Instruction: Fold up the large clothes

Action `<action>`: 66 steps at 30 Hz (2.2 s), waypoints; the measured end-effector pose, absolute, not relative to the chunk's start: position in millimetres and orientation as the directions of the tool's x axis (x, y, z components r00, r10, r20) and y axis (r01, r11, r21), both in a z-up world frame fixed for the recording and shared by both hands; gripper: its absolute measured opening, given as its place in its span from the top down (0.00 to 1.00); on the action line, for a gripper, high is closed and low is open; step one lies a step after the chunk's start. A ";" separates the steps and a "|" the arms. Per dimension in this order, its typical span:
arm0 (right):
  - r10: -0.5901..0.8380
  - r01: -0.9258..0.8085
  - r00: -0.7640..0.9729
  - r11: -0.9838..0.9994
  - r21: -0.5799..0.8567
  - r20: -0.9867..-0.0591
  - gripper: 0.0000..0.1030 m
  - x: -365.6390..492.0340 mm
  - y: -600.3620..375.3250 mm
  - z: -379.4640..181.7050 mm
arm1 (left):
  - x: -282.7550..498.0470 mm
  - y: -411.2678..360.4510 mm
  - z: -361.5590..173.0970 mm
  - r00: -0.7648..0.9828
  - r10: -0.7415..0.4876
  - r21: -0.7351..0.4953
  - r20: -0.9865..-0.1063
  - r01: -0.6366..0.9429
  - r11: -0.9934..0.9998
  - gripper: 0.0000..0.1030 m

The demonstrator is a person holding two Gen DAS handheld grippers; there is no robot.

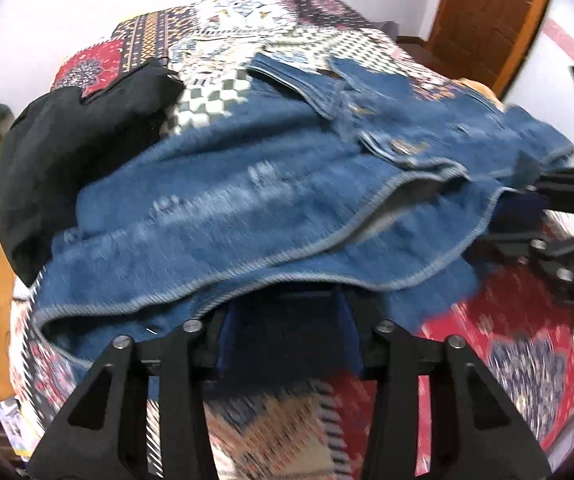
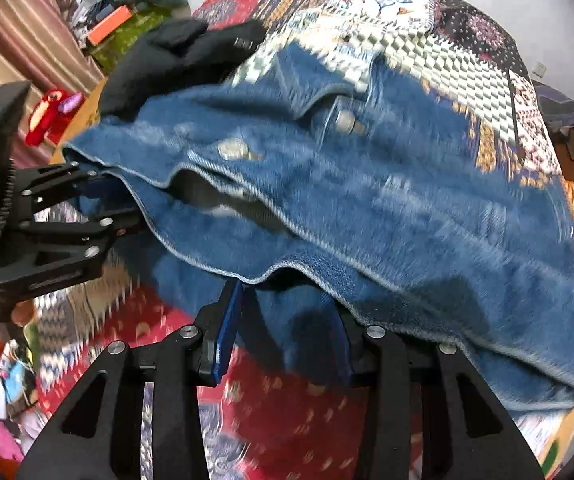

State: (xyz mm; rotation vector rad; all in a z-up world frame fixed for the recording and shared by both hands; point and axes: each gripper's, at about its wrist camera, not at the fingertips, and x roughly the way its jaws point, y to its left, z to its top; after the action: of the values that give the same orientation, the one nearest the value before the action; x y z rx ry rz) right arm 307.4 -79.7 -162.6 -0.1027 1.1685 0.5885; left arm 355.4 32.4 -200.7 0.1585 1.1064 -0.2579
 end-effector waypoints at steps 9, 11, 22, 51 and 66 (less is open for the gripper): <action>0.283 -0.129 0.511 0.959 0.253 -0.812 0.64 375.5 -129.4 -112.0 | 442.7 70.5 -146.5 0.558 -0.056 -0.013 -0.828 0.082 0.997 0.60; 0.289 -0.141 0.522 0.957 0.253 -0.803 0.63 367.5 -129.4 -107.6 | 437.4 76.4 -134.2 0.584 -0.081 -0.042 -0.808 0.079 0.996 0.59; 0.300 -0.397 0.431 0.910 0.119 -0.851 0.51 321.9 -81.2 -135.1 | 384.3 86.5 -152.7 0.524 -0.132 -0.067 -0.842 0.141 0.988 0.50; 0.074 -0.446 0.501 0.876 -0.184 -0.862 0.25 238.9 -118.1 -163.1 | 276.2 146.0 -214.7 0.481 -0.239 -0.376 -0.844 -0.212 0.902 0.18; 0.180 -0.355 0.440 0.935 0.013 -0.880 0.25 236.7 -145.9 -161.3 | 314.9 176.2 -270.1 0.529 -0.543 -0.757 -0.653 -0.430 0.492 0.17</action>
State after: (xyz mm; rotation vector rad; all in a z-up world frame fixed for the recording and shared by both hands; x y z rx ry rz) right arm 236.7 -145.9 -161.3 -0.1834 1.0659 0.3346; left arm 314.9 176.2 -270.1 -1.1129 1.0712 -0.0873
